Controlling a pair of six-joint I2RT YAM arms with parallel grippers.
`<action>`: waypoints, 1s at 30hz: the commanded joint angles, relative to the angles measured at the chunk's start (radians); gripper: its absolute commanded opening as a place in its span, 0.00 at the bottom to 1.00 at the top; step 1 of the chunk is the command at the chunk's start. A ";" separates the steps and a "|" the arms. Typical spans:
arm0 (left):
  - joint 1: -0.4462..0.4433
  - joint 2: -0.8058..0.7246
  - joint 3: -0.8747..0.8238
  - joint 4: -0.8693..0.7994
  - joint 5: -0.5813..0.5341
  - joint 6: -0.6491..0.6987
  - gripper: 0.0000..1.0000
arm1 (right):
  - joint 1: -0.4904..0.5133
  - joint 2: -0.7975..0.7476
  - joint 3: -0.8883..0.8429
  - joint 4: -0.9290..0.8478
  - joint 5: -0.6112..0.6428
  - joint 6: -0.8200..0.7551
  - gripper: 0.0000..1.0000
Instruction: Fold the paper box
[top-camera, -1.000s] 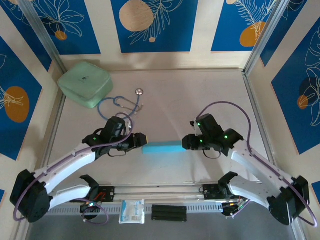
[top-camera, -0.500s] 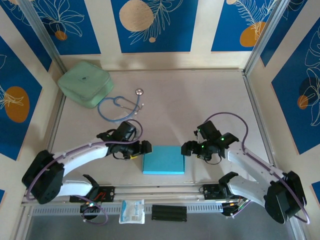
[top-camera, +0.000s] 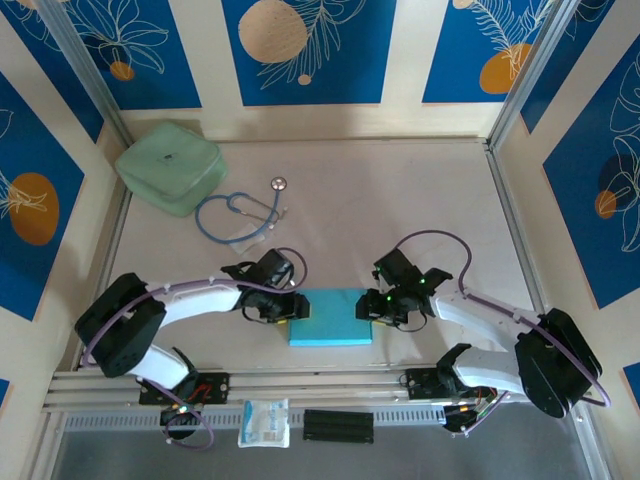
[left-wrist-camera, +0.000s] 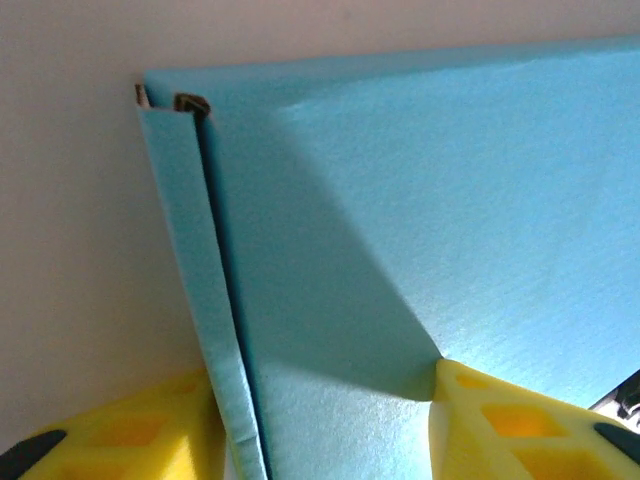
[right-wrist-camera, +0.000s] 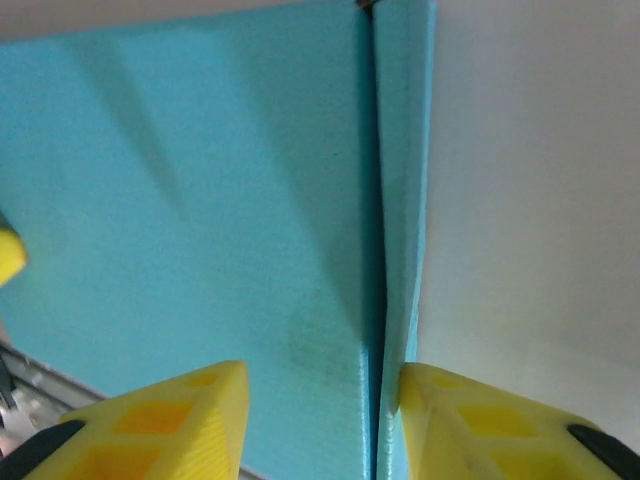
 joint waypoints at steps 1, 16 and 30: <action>-0.018 0.086 0.124 0.146 -0.058 0.062 0.46 | -0.077 0.052 0.058 0.189 -0.044 0.009 0.41; 0.188 0.560 0.807 0.070 -0.254 0.231 0.40 | -0.312 0.678 0.774 0.202 0.001 -0.218 0.34; 0.281 0.918 1.250 -0.051 -0.275 0.268 0.47 | -0.344 1.052 1.258 0.007 0.039 -0.291 0.37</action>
